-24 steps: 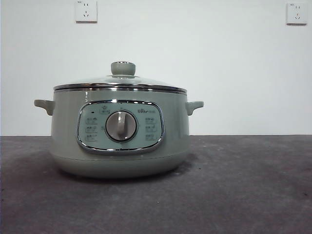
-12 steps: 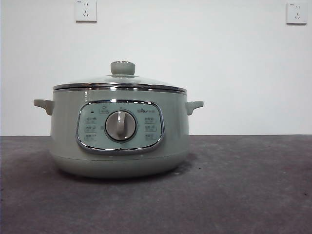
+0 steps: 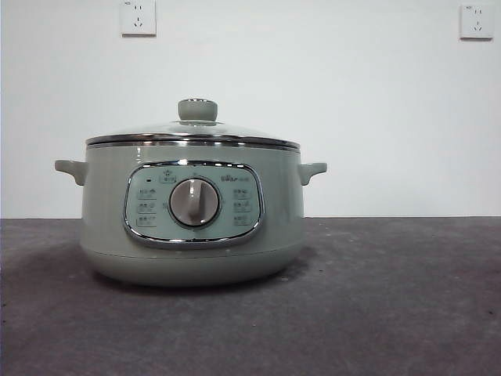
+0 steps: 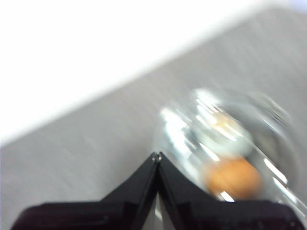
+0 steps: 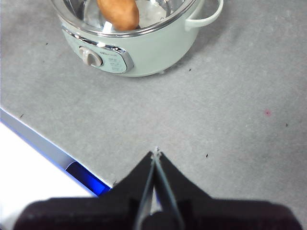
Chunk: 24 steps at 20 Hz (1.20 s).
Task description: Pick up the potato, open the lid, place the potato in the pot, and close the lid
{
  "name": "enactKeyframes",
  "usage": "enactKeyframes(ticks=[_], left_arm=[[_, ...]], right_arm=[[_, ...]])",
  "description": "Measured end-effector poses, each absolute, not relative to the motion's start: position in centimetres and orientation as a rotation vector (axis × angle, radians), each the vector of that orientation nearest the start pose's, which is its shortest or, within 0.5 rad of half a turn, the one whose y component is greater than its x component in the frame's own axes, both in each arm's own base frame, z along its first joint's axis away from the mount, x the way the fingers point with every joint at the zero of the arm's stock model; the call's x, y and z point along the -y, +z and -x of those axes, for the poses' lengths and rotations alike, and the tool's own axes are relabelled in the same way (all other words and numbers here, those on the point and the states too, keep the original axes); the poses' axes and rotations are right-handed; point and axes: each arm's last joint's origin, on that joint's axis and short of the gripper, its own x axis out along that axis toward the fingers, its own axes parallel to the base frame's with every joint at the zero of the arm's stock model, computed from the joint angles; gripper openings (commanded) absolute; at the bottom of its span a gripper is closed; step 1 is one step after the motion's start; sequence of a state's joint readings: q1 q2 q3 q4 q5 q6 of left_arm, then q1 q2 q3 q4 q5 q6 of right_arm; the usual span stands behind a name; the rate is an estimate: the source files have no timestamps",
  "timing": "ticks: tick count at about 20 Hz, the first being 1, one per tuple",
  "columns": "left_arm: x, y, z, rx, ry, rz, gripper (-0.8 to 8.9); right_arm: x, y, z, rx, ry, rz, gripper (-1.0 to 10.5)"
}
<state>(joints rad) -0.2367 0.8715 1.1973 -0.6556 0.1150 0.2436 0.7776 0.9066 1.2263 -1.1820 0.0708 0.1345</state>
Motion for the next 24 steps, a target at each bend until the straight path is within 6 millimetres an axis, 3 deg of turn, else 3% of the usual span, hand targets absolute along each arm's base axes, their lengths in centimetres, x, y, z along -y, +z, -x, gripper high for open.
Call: enactKeyframes(ticks=[3, 5, 8, 9, 13, 24], left_arm=[[2.2, 33.2, -13.5, -0.047, -0.254, -0.154, -0.03], [1.5, 26.4, -12.2, 0.039, -0.211, -0.079, -0.03], [1.2, 17.9, -10.8, -0.020, -0.176, 0.018, -0.03], [1.2, 16.4, -10.5, -0.067, -0.168, 0.038, -0.03], [0.8, 15.8, -9.7, -0.112, -0.045, 0.054, -0.03], [0.8, 15.2, -9.8, -0.181, -0.046, 0.053, -0.03]], right_arm=[[-9.2, 37.2, -9.7, -0.841, 0.604, 0.240, 0.0], [-9.2, 37.2, -9.7, -0.841, 0.604, 0.240, 0.0], [-9.2, 37.2, -9.7, -0.841, 0.604, 0.240, 0.0], [-9.2, 37.2, -9.7, -0.841, 0.604, 0.240, 0.0], [-9.3, 37.2, -9.7, -0.841, 0.599, 0.242, 0.0], [-9.2, 37.2, -9.7, -0.839, 0.594, 0.244, 0.0]])
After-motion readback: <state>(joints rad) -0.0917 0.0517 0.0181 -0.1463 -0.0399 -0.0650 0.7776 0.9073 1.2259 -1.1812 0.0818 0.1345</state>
